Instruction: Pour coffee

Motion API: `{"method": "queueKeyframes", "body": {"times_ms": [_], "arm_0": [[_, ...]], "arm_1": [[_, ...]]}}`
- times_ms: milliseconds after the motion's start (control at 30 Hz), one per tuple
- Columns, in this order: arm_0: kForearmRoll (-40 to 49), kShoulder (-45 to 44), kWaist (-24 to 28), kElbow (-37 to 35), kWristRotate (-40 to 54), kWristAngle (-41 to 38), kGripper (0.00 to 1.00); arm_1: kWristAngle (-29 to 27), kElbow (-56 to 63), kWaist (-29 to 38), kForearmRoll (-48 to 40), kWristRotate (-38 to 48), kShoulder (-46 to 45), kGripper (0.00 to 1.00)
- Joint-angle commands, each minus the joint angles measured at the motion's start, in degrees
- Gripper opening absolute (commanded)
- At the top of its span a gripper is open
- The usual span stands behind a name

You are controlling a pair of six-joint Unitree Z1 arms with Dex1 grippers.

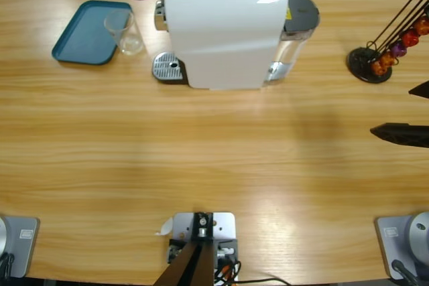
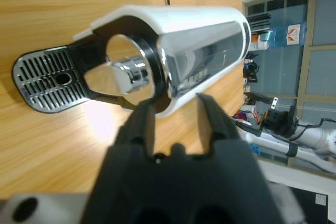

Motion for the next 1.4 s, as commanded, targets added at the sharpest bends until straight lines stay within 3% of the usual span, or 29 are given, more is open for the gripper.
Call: {"method": "queueKeyframes", "body": {"times_ms": [33,100,467,567,667,733,900,1000,1067,1133,1400], "arm_0": [[-0.5,0.1,0.5,-2.0,0.1,-0.4,0.869],[-0.4,0.8,0.2,-2.0,0.0,-1.3,0.819],[-0.8,4.9,-0.2,-2.5,-0.4,-2.2,0.804],[-0.8,5.6,-0.6,-3.0,-0.5,-2.7,0.616],[-0.8,5.8,-0.6,-2.7,-0.3,-2.6,0.589],[-0.8,5.8,-0.5,-2.7,-0.1,-2.6,0.435],[-0.8,5.9,-0.5,-2.7,-0.1,-2.4,0.312],[-0.8,5.7,-0.6,-2.7,-0.1,-2.1,0.158],[-0.8,5.6,-0.6,-2.7,-0.1,-2.1,0.121],[-0.8,5.4,-0.6,-2.4,-0.1,-2.0,0.000],[-0.8,4.8,-0.6,-2.5,0.6,-1.9,0.000]], "arm_1": [[0.4,1.5,-0.4,0.1,0.5,1.0,0.987],[0.4,1.5,-0.4,0.1,0.5,1.0,0.987],[0.4,1.6,-0.4,0.1,0.5,0.6,0.968],[0.4,1.6,-0.4,0.1,0.5,0.6,0.967],[0.4,1.6,-0.4,0.1,0.5,0.6,0.964],[0.4,1.6,-0.4,0.1,0.5,0.6,0.964],[0.4,1.6,-0.4,0.1,0.5,0.5,0.936],[0.4,1.6,-0.4,0.1,0.5,0.6,0.936],[0.4,1.6,-0.4,0.1,0.5,0.6,0.936],[0.4,1.6,-0.4,0.1,0.5,0.6,0.936],[0.4,1.6,-0.4,0.1,0.5,0.7,0.936]]}}
